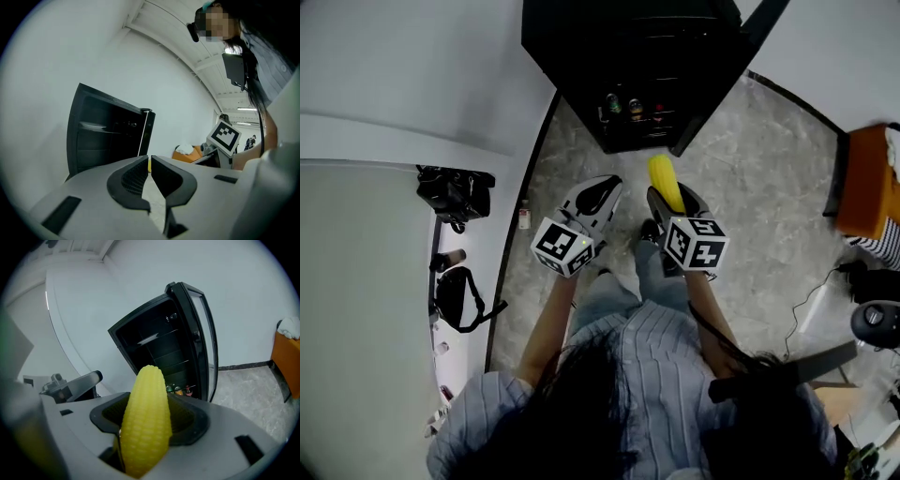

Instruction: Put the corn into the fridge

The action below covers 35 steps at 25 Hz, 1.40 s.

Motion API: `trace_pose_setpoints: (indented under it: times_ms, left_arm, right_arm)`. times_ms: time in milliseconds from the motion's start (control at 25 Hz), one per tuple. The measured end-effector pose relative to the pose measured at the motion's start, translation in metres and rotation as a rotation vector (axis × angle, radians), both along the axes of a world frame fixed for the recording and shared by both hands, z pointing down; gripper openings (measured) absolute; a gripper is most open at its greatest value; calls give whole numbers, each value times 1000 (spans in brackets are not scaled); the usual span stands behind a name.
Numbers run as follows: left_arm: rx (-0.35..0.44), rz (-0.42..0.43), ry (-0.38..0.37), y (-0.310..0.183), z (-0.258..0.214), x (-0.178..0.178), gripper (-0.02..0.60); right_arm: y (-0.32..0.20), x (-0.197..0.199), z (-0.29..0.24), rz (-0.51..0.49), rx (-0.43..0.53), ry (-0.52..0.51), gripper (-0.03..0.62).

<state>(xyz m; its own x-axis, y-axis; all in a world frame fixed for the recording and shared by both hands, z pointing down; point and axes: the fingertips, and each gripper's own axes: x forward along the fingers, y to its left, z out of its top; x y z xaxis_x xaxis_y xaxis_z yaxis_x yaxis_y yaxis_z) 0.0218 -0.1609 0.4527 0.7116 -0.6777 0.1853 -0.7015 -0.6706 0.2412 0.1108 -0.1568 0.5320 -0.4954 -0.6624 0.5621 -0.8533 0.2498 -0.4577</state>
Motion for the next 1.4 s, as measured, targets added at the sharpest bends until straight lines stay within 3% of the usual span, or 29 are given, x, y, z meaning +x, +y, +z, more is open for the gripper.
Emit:
trace_pose_setpoints:
  times_ms: [520, 1040, 1400]
  left_arm:
    - [10, -6, -33, -32, 20, 3, 11]
    - [24, 59, -48, -81, 59, -21, 11]
    - [19, 87, -69, -107, 82, -32, 11]
  right_arm:
    - [-63, -11, 28, -64, 5, 32, 258]
    - [-135, -11, 62, 50, 42, 55, 258]
    - [-188, -18, 75, 59, 88, 111, 258]
